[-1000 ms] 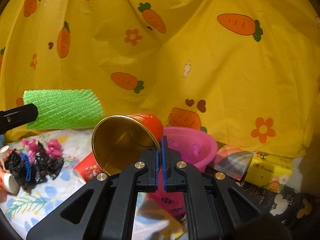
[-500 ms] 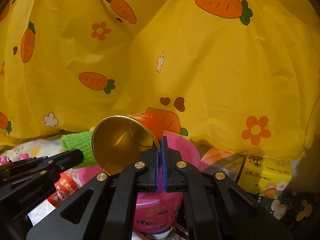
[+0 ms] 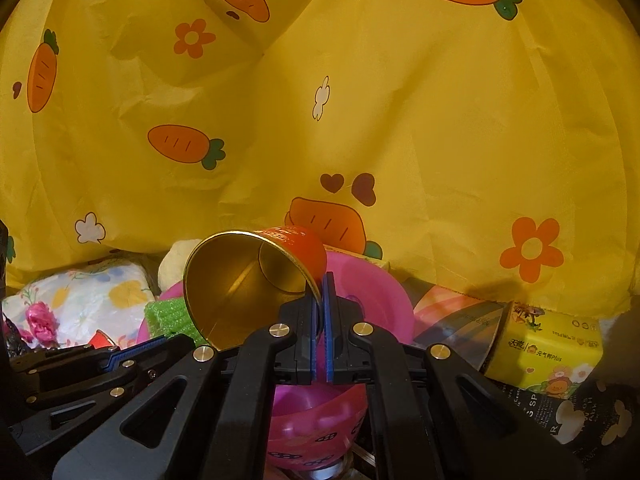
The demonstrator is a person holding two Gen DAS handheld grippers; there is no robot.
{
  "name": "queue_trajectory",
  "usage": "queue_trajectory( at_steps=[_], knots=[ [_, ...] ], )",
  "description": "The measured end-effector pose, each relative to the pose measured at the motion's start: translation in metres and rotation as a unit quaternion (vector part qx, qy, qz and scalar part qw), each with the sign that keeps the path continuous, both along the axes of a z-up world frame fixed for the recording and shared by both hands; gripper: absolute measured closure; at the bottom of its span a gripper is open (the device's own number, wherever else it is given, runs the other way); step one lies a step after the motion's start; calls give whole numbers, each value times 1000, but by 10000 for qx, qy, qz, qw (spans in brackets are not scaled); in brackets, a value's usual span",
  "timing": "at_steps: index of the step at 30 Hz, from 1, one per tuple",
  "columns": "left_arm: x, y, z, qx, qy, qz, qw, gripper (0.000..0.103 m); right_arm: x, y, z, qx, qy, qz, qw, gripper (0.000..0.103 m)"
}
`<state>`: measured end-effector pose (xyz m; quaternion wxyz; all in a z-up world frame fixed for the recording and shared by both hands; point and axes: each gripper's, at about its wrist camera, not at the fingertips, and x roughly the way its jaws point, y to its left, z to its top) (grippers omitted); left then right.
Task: Collect trash
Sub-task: 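Lift and carry the mesh and the red cup over the pink bucket with both tools, then open both tools to drop the mesh and the red cup into the bucket, then move the left tool to the snack bag while the right tool approaches the paper cup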
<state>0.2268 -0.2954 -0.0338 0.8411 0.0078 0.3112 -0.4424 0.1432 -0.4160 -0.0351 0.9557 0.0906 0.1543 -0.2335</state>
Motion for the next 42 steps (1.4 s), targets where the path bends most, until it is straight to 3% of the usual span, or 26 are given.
queue_trajectory(
  at_steps=[2, 3, 6, 10, 18, 19, 22, 27, 32, 35, 42],
  knots=[
    [2, 2, -2, 43, 45, 47, 10000, 97, 4, -2, -2, 62, 41, 21, 10000, 99],
    [2, 4, -2, 67, 48, 66, 9999, 89, 6, -3, -3, 77, 57, 22, 10000, 99],
    [1, 15, 1, -33, -4, 172, 9998, 50, 10, -4, -5, 135, 115, 58, 9998, 99],
    [4, 32, 4, -198, 11, 431, 9989, 27, 14, -5, -8, 191, 195, 97, 9996, 99],
    [-6, 74, 21, -185, -323, 1233, 9917, 13, 26, -1, -14, 261, 348, 264, 9987, 97],
    [-9, 79, 23, -170, -376, 1313, 9905, 12, 27, 0, -15, 259, 362, 276, 9986, 93],
    [-14, 96, 27, -152, -443, 1657, 9851, 7, 23, 1, -15, 261, 299, 269, 9988, 59],
    [-24, 123, 33, -107, -625, 2145, 9747, 6, 10, 8, -9, 244, 178, 284, 9991, 54],
    [-44, 142, 36, 93, -829, 2512, 9643, 6, -13, 23, -5, 270, 19, 279, 9992, 29],
    [-60, 157, 36, 194, -963, 2736, 9568, 6, -29, 37, -5, 314, -76, 396, 9987, 22],
    [-97, 209, 32, 417, -1118, 3537, 9277, 6, -51, 83, -5, 227, -118, 908, 9955, 18]
  ],
)
